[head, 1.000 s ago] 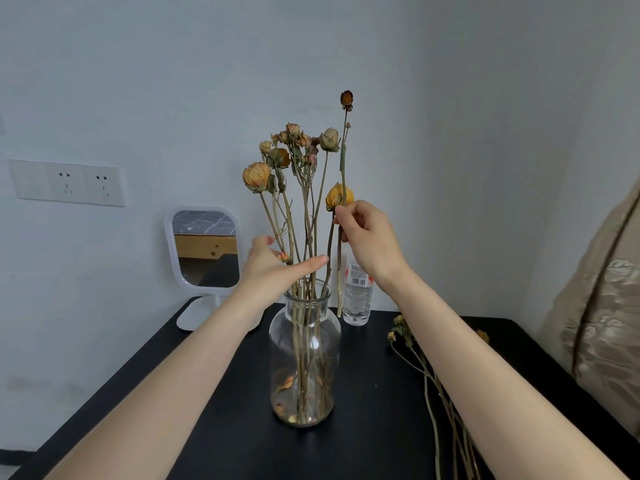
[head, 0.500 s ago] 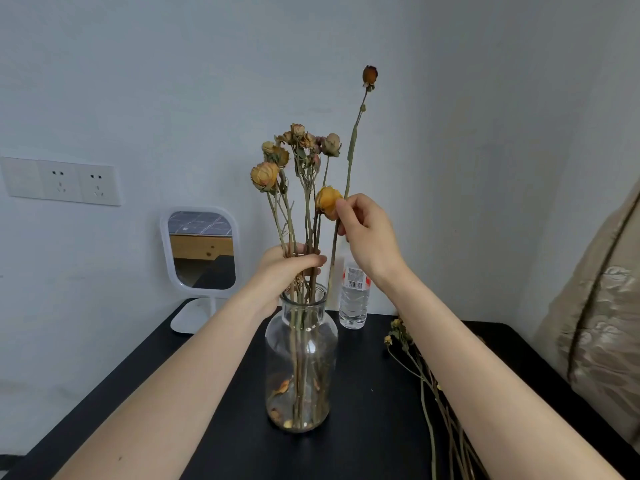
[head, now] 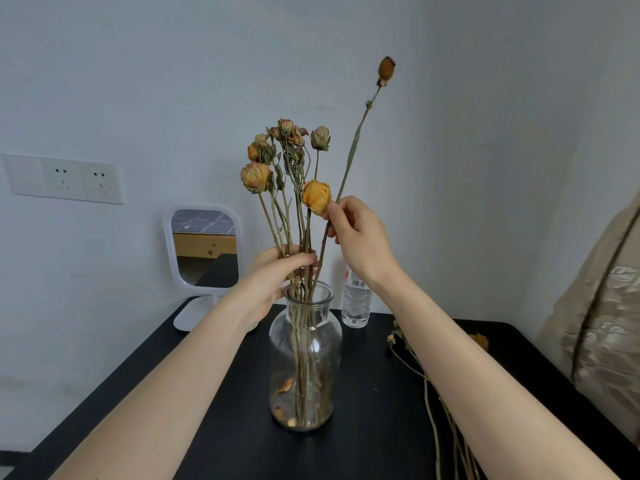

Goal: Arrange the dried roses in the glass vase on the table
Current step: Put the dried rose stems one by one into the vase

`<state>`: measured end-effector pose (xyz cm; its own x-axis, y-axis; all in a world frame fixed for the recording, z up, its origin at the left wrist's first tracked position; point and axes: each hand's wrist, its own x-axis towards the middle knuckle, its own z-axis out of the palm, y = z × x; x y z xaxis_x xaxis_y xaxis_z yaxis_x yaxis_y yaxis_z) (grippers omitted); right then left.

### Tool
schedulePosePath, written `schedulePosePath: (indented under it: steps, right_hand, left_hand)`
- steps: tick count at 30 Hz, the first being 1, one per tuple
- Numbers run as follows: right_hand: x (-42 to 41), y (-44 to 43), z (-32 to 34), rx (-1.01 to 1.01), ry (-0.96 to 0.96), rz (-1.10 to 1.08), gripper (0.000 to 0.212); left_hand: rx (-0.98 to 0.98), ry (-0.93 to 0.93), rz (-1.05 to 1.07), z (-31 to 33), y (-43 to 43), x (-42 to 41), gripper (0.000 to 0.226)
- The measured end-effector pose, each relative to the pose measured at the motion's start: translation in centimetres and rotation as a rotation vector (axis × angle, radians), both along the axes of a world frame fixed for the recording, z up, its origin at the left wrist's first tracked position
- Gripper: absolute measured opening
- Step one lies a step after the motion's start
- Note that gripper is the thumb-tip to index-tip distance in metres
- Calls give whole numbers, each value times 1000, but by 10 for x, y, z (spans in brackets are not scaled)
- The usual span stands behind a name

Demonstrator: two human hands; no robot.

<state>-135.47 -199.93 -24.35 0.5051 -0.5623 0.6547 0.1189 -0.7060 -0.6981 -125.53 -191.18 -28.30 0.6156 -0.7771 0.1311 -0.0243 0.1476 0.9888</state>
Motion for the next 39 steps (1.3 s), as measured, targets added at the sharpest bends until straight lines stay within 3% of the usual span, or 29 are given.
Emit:
schedulePosePath:
  steps: [6, 12, 25, 31, 36, 39]
  right_hand:
    - [-8, -1, -23, -29, 224, 45, 23]
    - [-13, -6, -30, -11, 330, 42, 20]
    - [-10, -10, -35, 21, 328, 59, 15]
    - [-18, -11, -38, 50, 317, 9, 13]
    - [-42, -13, -48, 81, 306, 8, 10]
    - [-61, -14, -64, 91, 325, 4, 10]
  left_hand:
    - [-37, 6, -19, -5, 1, 1, 13]
    - [-37, -21, -5, -5, 1, -1, 8]
    - [-26, -11, 33, -4, 2, -3, 9]
    - [-15, -35, 46, -8, 5, -7, 26]
    - [3, -74, 108, -25, 23, -18, 67]
    - [-60, -85, 280, -46, 43, -33, 57]
